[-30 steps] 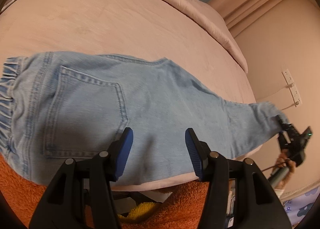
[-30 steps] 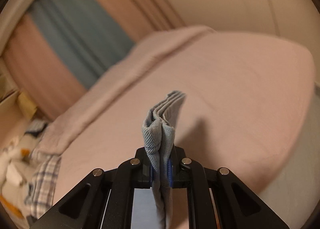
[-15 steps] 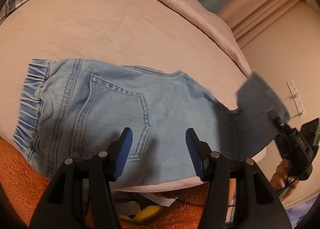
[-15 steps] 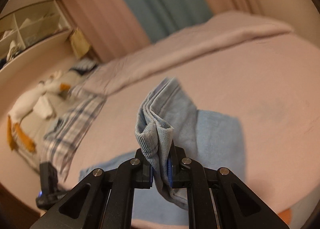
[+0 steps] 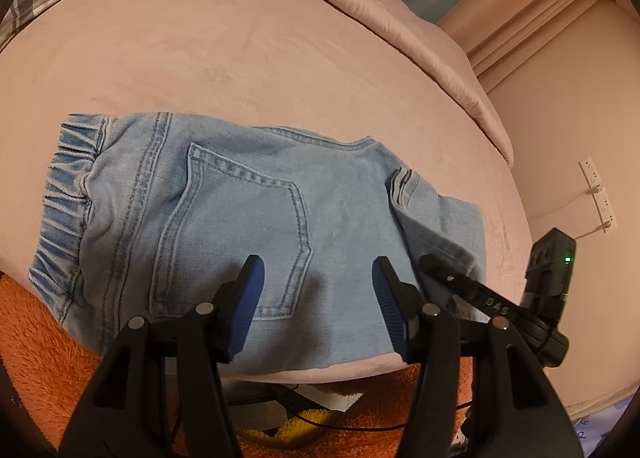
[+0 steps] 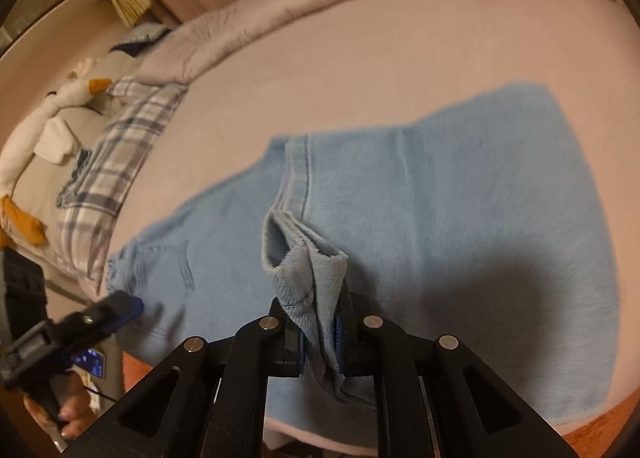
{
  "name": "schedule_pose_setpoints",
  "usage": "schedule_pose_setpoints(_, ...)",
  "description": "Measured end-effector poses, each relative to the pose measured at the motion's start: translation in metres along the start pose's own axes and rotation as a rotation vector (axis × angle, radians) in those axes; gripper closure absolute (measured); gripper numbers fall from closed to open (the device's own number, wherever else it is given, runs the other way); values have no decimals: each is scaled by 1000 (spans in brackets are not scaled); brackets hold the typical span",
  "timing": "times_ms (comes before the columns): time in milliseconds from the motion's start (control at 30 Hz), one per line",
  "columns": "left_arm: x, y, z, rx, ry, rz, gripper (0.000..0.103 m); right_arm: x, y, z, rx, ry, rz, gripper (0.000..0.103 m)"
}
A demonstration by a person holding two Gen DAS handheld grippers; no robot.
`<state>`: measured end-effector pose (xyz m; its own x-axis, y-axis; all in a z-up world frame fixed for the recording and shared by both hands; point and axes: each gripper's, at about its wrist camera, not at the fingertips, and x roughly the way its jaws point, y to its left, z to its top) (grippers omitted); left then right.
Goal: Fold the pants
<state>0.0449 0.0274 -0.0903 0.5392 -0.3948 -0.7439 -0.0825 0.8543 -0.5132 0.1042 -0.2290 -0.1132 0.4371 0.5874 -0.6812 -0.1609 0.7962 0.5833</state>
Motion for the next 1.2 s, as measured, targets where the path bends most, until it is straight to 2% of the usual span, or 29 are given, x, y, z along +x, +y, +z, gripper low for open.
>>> schedule_pose_setpoints(100,5,-4,4,-1,3,1,47,0,0,-2,-14,9,-12,91)
schedule_pose_setpoints(233,7,-4,4,-2,9,-3,47,-9,13,-3,-95,0,-71,90)
schedule_pose_setpoints(300,7,-5,5,1,11,-5,46,-20,20,-4,-138,-13,-84,79)
schedule_pose_setpoints(367,8,-4,4,4,12,-5,43,-36,25,-4,-162,-54,-68,55)
schedule_pose_setpoints(433,9,-5,5,6,10,-7,40,-58,27,-3,-175,-114,-52,49)
schedule_pose_setpoints(533,10,-6,5,10,8,-12,40,-81,23,1,-167,-173,-70,49)
schedule_pose_setpoints(633,10,-7,5,15,11,-19,40,-90,10,6,-137,-221,-146,49)
schedule_pose_setpoints(700,11,-8,5,17,14,-18,40,-84,-3,8,-103,-217,-225,49)
schedule_pose_setpoints(833,15,-8,6,11,21,-15,39,-61,-17,6,-59,-170,-326,49)
schedule_pose_setpoints(1033,21,-13,5,23,38,-13,39,-36,-30,-1,-33,-95,-349,49)
schedule_pose_setpoints(1200,26,-18,5,37,49,-12,38,-34,-30,-1,-32,-93,-347,49)
